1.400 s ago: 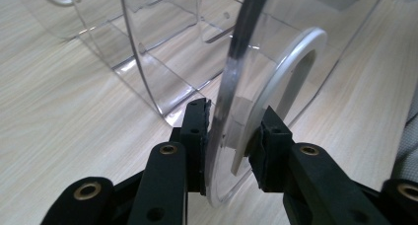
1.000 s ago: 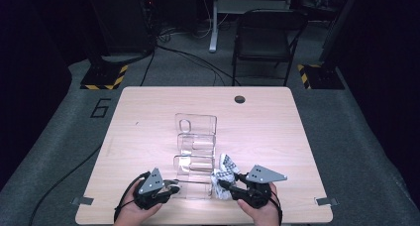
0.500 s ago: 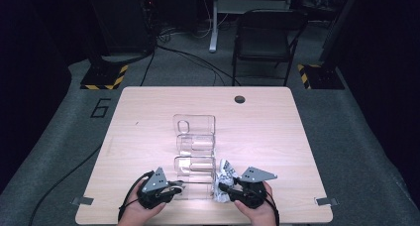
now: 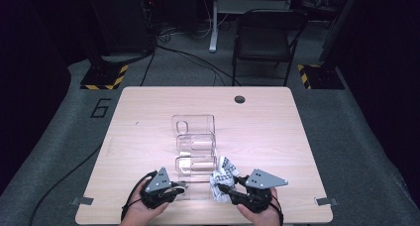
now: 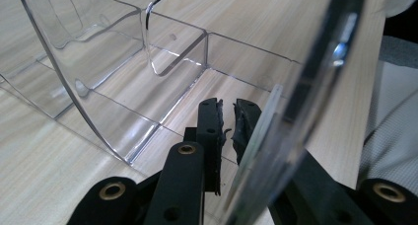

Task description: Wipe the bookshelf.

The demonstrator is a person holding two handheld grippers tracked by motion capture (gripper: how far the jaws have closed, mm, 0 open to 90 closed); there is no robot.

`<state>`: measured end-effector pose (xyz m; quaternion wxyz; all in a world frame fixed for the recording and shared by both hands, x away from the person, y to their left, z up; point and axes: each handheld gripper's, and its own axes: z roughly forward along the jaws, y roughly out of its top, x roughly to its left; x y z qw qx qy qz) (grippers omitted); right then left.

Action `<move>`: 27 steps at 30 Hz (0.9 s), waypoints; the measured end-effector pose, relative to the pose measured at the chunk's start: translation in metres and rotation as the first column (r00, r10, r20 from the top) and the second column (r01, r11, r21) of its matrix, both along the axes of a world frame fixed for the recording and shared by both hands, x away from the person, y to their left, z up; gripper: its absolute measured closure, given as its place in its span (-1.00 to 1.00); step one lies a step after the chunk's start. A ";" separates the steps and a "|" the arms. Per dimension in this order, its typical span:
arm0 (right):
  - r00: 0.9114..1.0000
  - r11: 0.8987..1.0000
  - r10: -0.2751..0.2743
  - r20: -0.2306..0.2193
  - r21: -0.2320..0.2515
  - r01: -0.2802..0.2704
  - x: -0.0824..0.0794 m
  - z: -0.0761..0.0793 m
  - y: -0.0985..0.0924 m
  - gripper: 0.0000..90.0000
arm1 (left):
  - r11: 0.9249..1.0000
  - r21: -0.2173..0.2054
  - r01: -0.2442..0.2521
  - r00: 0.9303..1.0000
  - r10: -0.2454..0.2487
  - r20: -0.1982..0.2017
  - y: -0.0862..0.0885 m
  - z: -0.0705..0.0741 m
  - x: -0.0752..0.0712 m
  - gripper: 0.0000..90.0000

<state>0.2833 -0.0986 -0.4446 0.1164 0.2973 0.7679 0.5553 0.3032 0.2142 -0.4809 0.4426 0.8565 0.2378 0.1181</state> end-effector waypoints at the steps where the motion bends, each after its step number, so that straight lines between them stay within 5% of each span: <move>1: 0.999 1.000 0.004 -0.040 0.016 -0.004 0.001 -0.004 -0.001 0.35 | 1.000 0.001 -0.003 1.000 0.003 0.002 0.000 0.000 0.000 0.80; 5: 0.995 1.000 -0.008 -0.101 0.004 0.009 0.010 -0.019 -0.001 0.36 | 1.000 -0.008 -0.012 1.000 0.012 -0.001 -0.001 0.000 0.001 0.83; 8: 0.997 0.999 -0.016 -0.080 -0.031 0.014 0.008 -0.016 0.001 0.36 | 1.000 -0.003 -0.006 1.000 0.006 -0.001 0.000 0.000 0.001 0.85; 12: 0.999 1.000 -0.012 -0.048 -0.021 0.011 0.005 -0.009 0.002 0.36 | 1.000 -0.009 -0.001 1.000 0.001 -0.007 0.000 -0.001 0.002 0.87; 16: 0.993 0.999 -0.003 -0.118 -0.034 -0.001 0.012 -0.027 0.005 0.33 | 1.000 -0.006 -0.004 1.000 0.004 -0.004 -0.001 -0.001 0.002 0.87; 20: 0.992 0.990 -0.029 -0.124 -0.141 0.011 0.013 -0.034 0.010 0.34 | 1.000 0.004 0.001 1.000 -0.001 -0.004 -0.001 -0.001 0.002 0.87; 24: 0.998 0.996 -0.021 -0.055 -0.085 0.016 0.005 -0.017 0.009 0.34 | 1.000 0.004 -0.002 1.000 0.002 -0.006 -0.001 -0.002 0.002 0.87; 27: 0.998 0.999 -0.009 -0.062 -0.038 0.007 0.004 -0.015 0.006 0.35 | 1.000 0.008 -0.003 1.000 0.003 -0.005 -0.001 -0.002 0.002 0.87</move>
